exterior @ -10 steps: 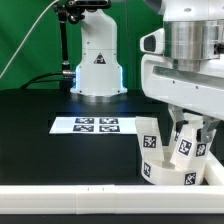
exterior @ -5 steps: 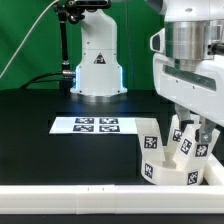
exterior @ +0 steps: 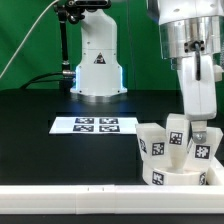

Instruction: Assemble stool

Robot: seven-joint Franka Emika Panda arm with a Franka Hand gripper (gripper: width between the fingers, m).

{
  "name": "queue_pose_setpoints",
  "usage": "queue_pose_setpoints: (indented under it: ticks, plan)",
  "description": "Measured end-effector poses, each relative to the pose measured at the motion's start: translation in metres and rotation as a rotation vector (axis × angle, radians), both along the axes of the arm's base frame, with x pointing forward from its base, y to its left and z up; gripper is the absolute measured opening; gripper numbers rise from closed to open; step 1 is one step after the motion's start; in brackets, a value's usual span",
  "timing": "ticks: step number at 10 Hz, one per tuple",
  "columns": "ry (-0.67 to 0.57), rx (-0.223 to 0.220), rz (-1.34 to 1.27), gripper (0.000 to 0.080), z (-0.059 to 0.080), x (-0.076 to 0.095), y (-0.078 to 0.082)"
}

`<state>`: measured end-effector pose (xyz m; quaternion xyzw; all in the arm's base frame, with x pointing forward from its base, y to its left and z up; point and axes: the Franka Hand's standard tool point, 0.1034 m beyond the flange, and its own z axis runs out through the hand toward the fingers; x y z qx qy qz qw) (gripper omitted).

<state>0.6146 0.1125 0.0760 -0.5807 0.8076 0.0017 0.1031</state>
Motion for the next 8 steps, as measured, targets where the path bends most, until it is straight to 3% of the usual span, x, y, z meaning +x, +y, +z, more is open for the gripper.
queue_pose_setpoints:
  ticks: [8]
  plan:
    - [-0.015, 0.098, -0.309, 0.0338, -0.0002, 0.0013, 0.0003]
